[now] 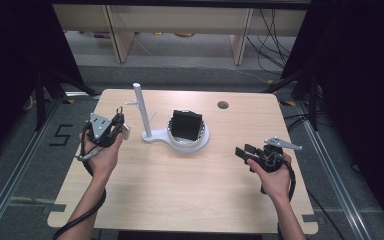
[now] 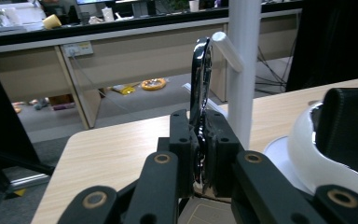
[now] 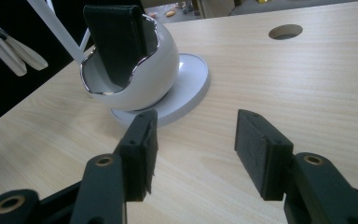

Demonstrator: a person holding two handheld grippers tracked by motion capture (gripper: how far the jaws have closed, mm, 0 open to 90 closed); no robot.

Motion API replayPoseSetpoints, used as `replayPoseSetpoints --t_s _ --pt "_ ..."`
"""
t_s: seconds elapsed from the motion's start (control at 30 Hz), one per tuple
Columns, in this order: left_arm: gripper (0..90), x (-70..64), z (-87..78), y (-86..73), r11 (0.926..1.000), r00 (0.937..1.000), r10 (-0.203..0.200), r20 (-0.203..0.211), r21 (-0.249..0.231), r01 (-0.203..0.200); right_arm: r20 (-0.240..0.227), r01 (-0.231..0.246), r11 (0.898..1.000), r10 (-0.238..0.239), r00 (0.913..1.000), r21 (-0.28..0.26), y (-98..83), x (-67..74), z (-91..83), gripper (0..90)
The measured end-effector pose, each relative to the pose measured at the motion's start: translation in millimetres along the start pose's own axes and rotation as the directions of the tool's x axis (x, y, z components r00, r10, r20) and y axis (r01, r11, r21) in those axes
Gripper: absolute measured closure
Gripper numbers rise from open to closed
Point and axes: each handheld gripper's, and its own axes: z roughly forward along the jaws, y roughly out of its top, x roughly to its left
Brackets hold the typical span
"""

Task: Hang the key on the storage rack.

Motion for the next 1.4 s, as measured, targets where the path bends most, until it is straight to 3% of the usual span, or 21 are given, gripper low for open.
replayPoseSetpoints --t_s 0.2,0.43,0.47,0.53,0.77,0.8,0.83,0.87,0.93,0.97,1.13,1.23,1.4 --pt "82.5 0.6 11.8 4.9 0.9998 0.9993 0.014 -0.035 0.015 -0.013 -0.022 -0.009 1.0 0.009 0.9997 -0.001 -1.5 0.5 0.6 49.8" --pt "82.4 -6.5 17.1 9.4 0.9995 0.9989 0.029 -0.036 0.012 -0.028 -0.012 -0.008 1.0 0.008 0.9999 -0.001 -1.6 -1.2 0.1 49.7" --pt "82.5 -8.4 17.6 9.9 0.9996 0.9989 0.026 -0.038 0.008 -0.026 -0.018 -0.049 0.999 0.05 0.9986 0.012 -2.1 1.4 -0.3 49.7" --pt "82.4 -10.3 17.7 10.6 0.9994 0.9986 0.034 -0.04 0.008 -0.034 -0.019 -0.017 1.0 0.017 0.9997 0.007 -3.4 -1.6 1.4 49.7" --pt "82.2 -16.1 15.6 10.8 0.9972 0.9957 0.074 -0.055 -0.002 -0.074 -0.03 -0.032 0.999 0.032 0.999 0.016 -5.2 -0.8 5.0 49.3" --pt "82.2 -17.1 14.8 10.8 0.9962 0.9943 0.087 -0.062 -0.004 -0.087 -0.028 -0.062 0.998 0.063 0.9976 0.026 -5.4 1.8 4.5 49.3" --pt "82.1 -17.6 14.3 10.9 0.9955 0.9935 0.095 -0.064 -0.006 -0.095 -0.019 -0.058 0.998 0.059 0.9981 0.037 -5.2 1.5 3.6 49.2" --pt "82.0 -18.8 13.5 10.8 0.9947 0.9923 0.102 -0.07 -0.008 -0.103 -0.014 -0.024 0.999 0.024 0.9996 0.028 -5.0 -1.0 4.1 49.2" --pt "81.6 -20.4 12.5 10.6 0.9926 0.9898 0.12 -0.077 -0.01 -0.121 -0.027 -0.03 0.999 0.031 0.9992 0.024 -5.3 -1.4 4.6 49.3" --pt "81.5 -21.7 12.2 10.4 0.9912 0.9882 0.13 -0.081 -0.011 -0.132 -0.032 -0.059 0.998 0.06 0.9977 0.028 -5.7 0.4 4.8 49.3" --pt "80.0 -29.9 10.6 7.3 0.9824 0.9785 0.184 -0.093 -0.014 -0.186 -0.041 -0.045 0.999 0.046 0.9981 0.02 -6.0 -1.4 5.8 49.3" --pt "79.3 -32.9 10.2 6.3 0.9801 0.9761 0.196 -0.095 -0.015 -0.198 -0.032 -0.04 0.999 0.041 0.9986 0.027 -6.1 -1.9 5.6 49.3" --pt "78.3 -35.6 9.0 6.2 0.9689 0.963 0.244 -0.113 -0.01 -0.247 -0.03 -0.023 1.0 0.023 0.9993 0.02 -6.9 -3.2 6.7 49.3"
